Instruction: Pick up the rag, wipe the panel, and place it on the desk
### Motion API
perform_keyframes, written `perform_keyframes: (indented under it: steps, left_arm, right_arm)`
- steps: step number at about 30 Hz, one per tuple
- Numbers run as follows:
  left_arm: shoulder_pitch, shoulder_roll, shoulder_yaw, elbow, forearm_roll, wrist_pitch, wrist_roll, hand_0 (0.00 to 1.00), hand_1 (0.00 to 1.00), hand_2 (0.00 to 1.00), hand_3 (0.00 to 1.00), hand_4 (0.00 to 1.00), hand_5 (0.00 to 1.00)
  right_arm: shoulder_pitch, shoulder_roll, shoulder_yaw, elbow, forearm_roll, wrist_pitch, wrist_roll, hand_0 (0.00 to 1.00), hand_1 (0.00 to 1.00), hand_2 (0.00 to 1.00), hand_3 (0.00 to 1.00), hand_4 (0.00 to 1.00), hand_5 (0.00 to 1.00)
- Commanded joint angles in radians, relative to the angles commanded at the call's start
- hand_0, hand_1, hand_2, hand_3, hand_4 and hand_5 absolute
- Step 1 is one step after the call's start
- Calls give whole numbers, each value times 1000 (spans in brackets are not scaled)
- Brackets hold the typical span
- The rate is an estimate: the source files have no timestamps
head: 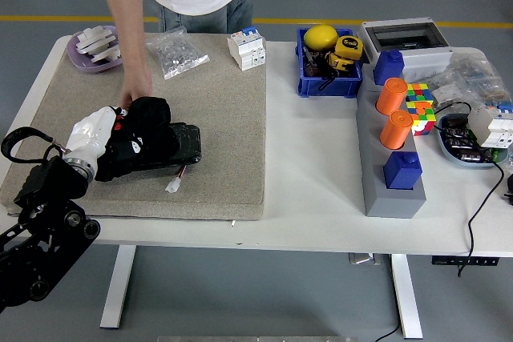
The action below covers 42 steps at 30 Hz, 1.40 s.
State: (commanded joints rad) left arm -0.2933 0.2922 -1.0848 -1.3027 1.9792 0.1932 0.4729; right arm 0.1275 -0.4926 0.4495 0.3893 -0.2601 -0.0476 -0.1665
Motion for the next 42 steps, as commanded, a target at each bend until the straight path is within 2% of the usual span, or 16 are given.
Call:
perform_keyframes:
  steps: [16, 23, 33, 42]
  left_arm:
    - [52, 29, -129, 20, 46, -9, 19, 213, 194, 528, 531, 286, 2]
    - [65, 36, -157, 26, 53, -9, 23, 215, 193, 527, 533, 291, 2]
    - [72, 37, -158, 15, 53, -7, 26, 213, 192, 526, 533, 292, 2]
    - [48, 33, -113, -9, 41, -7, 29, 214, 192, 527, 532, 300, 2]
  right_arm:
    - [-2, 1, 5, 0, -1, 1, 0, 735, 509, 652, 604, 998, 598]
    - [0, 1, 9, 1, -3, 0, 0, 735, 509, 652, 602, 998, 597]
    - [-1, 2, 11, 1, -3, -1, 1, 735, 509, 652, 603, 998, 598]
    - [1, 1, 9, 0, -2, -1, 0, 734, 509, 652, 603, 998, 597]
